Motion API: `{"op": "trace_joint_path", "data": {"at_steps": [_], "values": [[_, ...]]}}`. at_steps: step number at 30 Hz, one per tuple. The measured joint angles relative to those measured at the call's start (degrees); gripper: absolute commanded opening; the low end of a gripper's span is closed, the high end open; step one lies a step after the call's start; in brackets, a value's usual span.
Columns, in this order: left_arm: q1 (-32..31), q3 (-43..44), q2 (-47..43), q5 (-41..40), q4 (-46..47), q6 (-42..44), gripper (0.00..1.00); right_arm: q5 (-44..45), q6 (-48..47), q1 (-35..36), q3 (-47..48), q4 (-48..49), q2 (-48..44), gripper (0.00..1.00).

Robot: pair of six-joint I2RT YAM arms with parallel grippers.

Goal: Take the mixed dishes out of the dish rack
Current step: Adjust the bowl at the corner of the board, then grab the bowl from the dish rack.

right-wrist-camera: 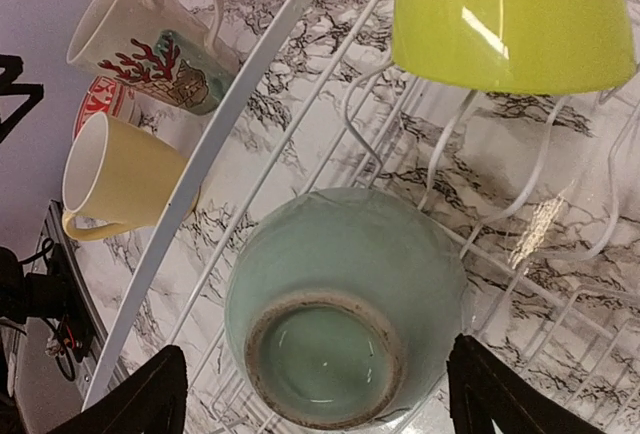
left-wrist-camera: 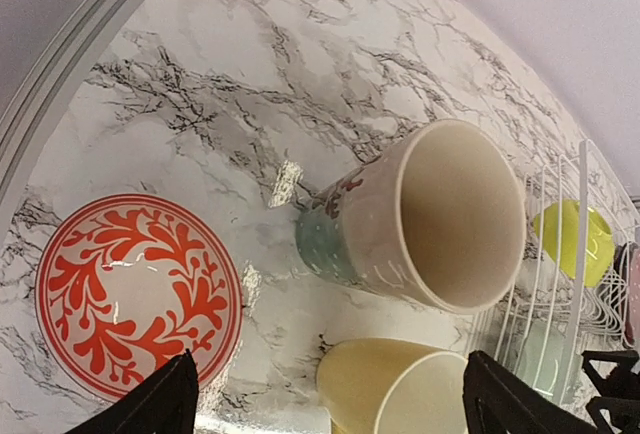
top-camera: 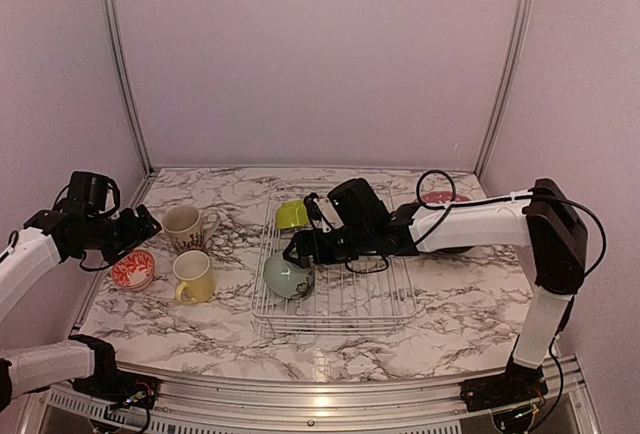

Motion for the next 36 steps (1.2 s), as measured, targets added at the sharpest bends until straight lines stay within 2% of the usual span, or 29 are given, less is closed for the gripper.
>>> {"op": "trace_joint_path", "data": {"at_steps": [6, 10, 19, 27, 36], "values": [[-0.5, -2.3, -9.2, 7.1, 5.7, 0.0, 0.99, 2.2, -1.6, 0.2, 5.2, -4.3, 3.4, 0.82], [-2.4, -3.6, -11.9, 11.8, 10.4, -0.5, 0.99, 5.2, -2.9, 1.1, 7.6, -8.2, 4.3, 0.79], [-9.9, -5.4, -8.9, 14.5, 17.0, -2.6, 0.99, 6.5, -3.9, 2.5, 9.6, -10.6, 6.0, 0.71], [-14.8, -5.9, -7.3, 14.4, 21.6, -5.0, 0.99, 7.4, -4.2, 2.5, 10.0, -10.5, 6.2, 0.56], [-18.2, -5.9, -5.3, 12.9, 23.2, -6.1, 0.99, 8.3, -3.7, 2.5, 7.1, -7.8, 4.2, 0.43]]}}
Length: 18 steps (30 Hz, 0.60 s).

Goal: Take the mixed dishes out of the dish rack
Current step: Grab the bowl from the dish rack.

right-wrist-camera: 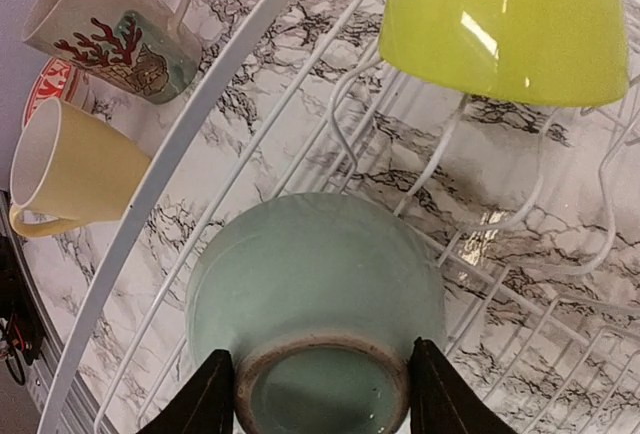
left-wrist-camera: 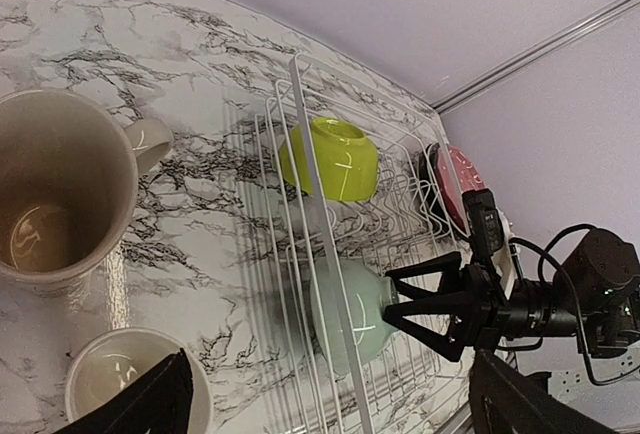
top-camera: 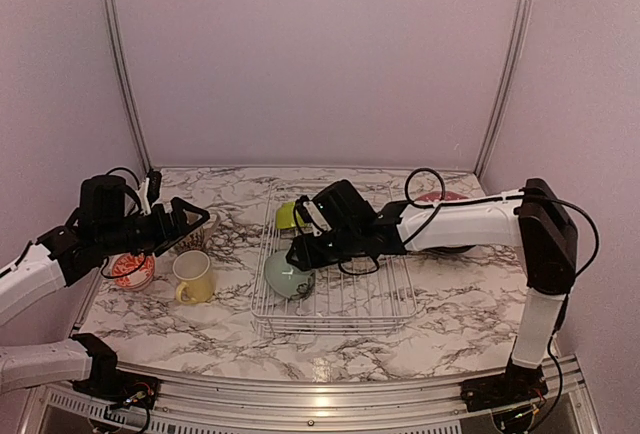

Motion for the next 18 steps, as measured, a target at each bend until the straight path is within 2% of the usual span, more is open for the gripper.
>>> {"op": "trace_joint_path", "data": {"at_steps": [4, 18], "values": [[-1.5, 0.0, 0.9, -0.4, 0.8, -0.7, 0.99, -1.1, 1.1, 0.0, -3.9, 2.6, -2.5, 0.38], [-11.7, 0.3, 10.0, 1.1, 10.4, -5.5, 0.99, -11.3, 9.6, -5.8, -22.1, 19.7, -13.2, 0.38]]}}
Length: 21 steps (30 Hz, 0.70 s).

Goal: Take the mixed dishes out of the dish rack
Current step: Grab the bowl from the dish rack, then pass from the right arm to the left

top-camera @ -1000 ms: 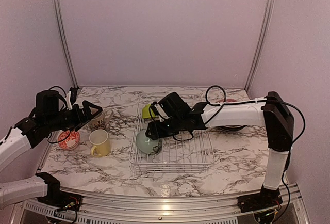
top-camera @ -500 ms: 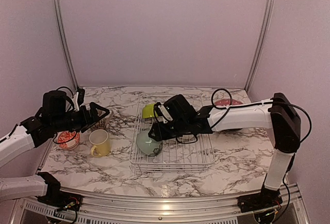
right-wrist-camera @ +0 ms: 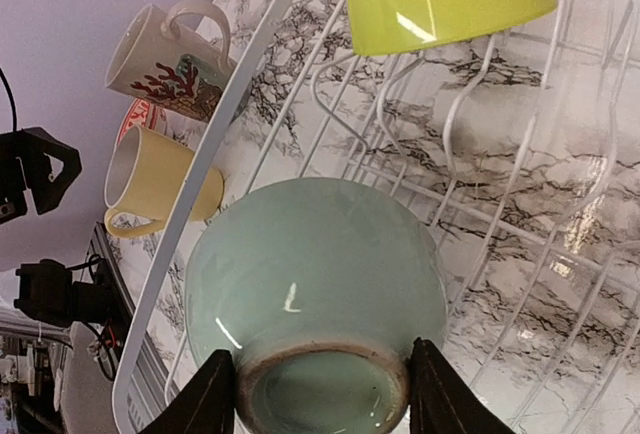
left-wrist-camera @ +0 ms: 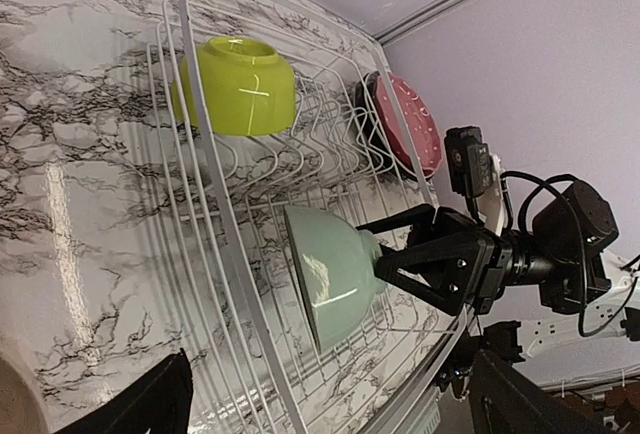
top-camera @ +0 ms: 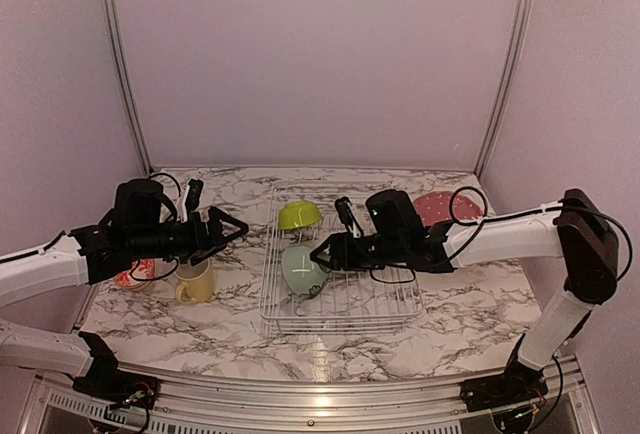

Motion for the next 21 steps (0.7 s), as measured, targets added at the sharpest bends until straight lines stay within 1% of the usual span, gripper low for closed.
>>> {"op": "trace_joint_path", "data": {"at_steps": [5, 10, 16, 21], "values": [[-4.6, 1.1, 6.1, 2.1, 5.9, -2.8, 0.98, -1.0, 2.6, -2.0, -3.5, 3.2, -4.0, 0.38], [-8.2, 4.0, 10.7, 3.0, 9.6, -3.9, 0.93, -1.6, 3.9, -2.1, -4.4, 5.1, -6.2, 0.38], [-9.4, 6.0, 14.7, 4.2, 13.4, -5.9, 0.88, -1.9, 5.0, -2.2, -5.3, 6.7, -8.9, 0.38], [-9.9, 6.0, 19.6, 7.2, 20.0, -10.7, 0.85, -2.1, 6.0, -2.2, -5.8, 7.9, -9.8, 0.38]]}}
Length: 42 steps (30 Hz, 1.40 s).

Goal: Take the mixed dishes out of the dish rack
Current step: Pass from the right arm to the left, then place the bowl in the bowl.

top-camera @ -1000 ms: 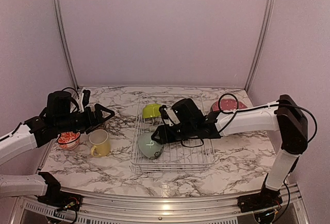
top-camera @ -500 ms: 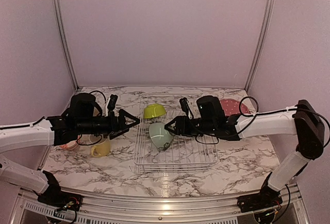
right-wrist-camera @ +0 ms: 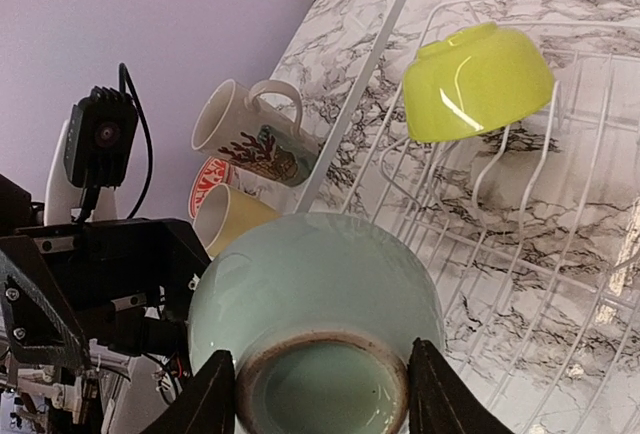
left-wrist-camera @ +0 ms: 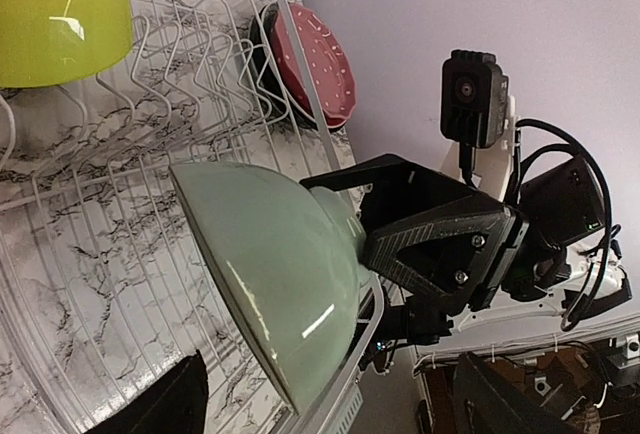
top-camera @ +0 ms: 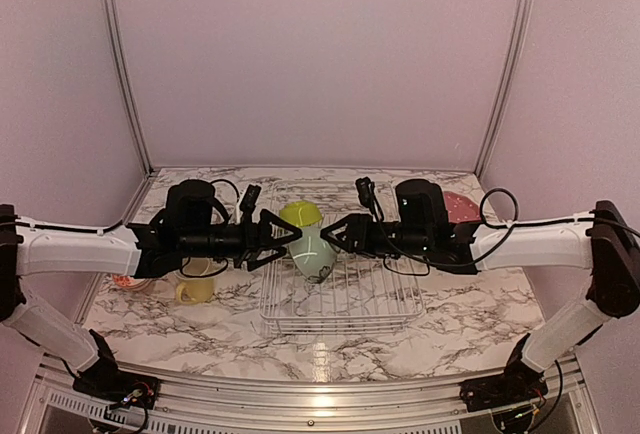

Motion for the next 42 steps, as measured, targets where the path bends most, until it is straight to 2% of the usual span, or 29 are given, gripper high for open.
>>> {"op": "trace_joint_path", "data": {"at_steps": [3, 11, 18, 24, 29, 38, 42], "values": [[-0.5, 0.0, 2.8, 1.6, 4.6, -3.1, 0.77, -0.5, 0.5, 0.0, -0.2, 0.8, 0.0, 0.38], [-2.4, -0.3, 11.8, 5.7, 22.4, -14.1, 0.41, -1.1, 1.2, 0.0, -0.7, 1.7, 0.0, 0.38], [-2.4, -1.2, 14.1, 6.7, 29.3, -18.7, 0.12, -1.1, 1.9, 0.0, -1.2, 3.2, -0.9, 0.38], [-2.4, -1.1, 14.1, 6.9, 26.9, -17.7, 0.03, -1.2, 1.9, 0.0, -1.2, 4.6, -2.4, 0.39], [-2.4, 0.9, 13.0, 6.4, 17.6, -13.0, 0.0, -0.5, 1.2, 0.0, -1.2, 4.2, -3.4, 0.41], [-2.4, 14.3, 4.7, -3.9, -16.8, 6.6, 0.0, 3.3, -1.6, 0.0, -1.2, 0.3, -5.2, 0.42], [-2.4, 17.1, 0.2, -10.0, -29.5, 12.5, 0.0, 4.3, -2.5, 0.0, -1.2, -1.0, -5.3, 0.42]]}}
